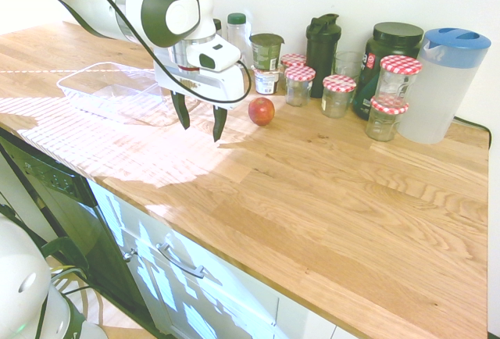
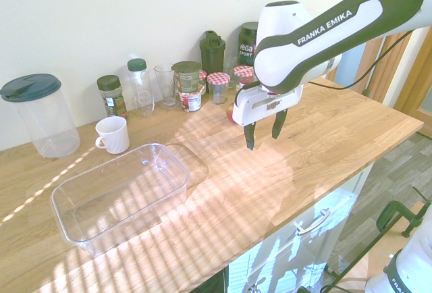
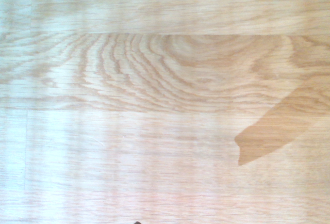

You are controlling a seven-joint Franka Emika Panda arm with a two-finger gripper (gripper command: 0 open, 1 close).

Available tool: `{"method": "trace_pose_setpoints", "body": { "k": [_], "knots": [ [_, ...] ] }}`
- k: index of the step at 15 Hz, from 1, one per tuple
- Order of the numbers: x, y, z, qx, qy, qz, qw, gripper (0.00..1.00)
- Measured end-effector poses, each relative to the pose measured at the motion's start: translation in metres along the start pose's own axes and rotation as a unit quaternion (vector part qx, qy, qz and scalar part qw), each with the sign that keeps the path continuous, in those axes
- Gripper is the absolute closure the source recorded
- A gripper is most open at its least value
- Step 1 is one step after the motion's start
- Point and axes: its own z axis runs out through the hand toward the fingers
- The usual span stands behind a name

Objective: Put the apple into the container

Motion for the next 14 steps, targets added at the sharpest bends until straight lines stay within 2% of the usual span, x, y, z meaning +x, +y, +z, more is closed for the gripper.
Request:
{"method": "trace_pose_setpoints", "body": {
  "k": [5, 8, 14],
  "knots": [
    [0.027, -0.004, -0.017, 0.007, 0.017, 0.010, 1.000, 0.00],
    [0.063, -0.029, -0.026, 0.014, 0.021, 0.012, 1.000, 0.00],
    [0.128, -0.084, -0.003, -0.004, 0.027, -0.005, 1.000, 0.00]
  ]
}}
